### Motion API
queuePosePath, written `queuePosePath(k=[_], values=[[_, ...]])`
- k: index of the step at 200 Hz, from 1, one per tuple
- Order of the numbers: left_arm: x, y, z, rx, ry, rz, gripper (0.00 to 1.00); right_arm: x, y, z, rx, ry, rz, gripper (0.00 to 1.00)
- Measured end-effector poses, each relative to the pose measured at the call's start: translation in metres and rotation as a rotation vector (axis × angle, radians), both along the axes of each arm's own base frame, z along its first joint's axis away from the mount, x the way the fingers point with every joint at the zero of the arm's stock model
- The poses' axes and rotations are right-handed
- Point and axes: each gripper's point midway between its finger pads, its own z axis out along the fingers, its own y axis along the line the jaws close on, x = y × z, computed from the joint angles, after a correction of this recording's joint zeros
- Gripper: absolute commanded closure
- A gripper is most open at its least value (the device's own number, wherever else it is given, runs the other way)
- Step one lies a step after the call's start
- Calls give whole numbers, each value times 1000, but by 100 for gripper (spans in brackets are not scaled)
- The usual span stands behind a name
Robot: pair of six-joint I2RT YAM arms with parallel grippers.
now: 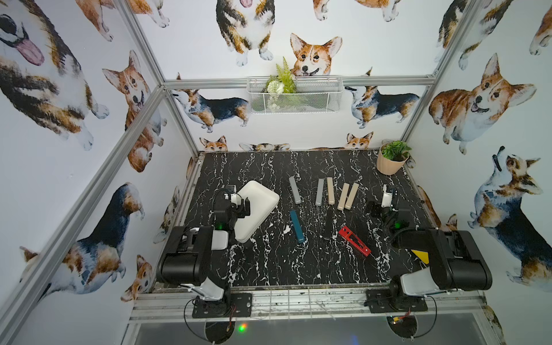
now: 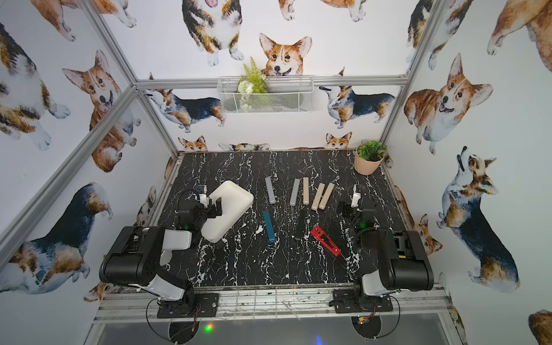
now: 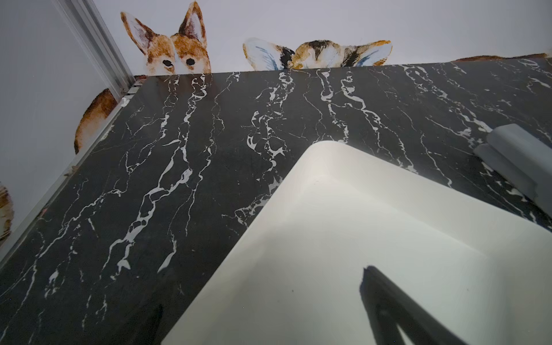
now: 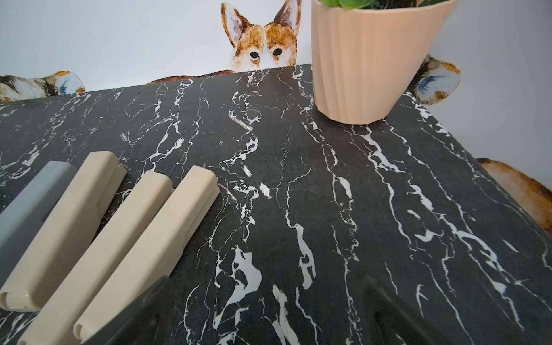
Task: Put the pruning pliers into the storage box
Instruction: Pick up the pruning pliers from the center of the board.
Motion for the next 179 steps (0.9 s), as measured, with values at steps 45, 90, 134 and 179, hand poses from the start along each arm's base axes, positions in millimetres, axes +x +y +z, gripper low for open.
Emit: queuePosePath(k=[45, 90, 134, 179], values=[[0, 0, 0, 0, 0, 0, 0, 0, -2, 0, 1, 0, -6, 0], [1, 0, 0, 0, 3, 1, 0, 0, -4, 0, 10, 0, -3, 0], [1, 2, 1, 4, 1, 12, 0, 0, -5, 0, 13, 0, -5, 0], [0, -1, 1, 1, -1, -8, 0, 0, -5, 0, 14, 1, -5, 0]])
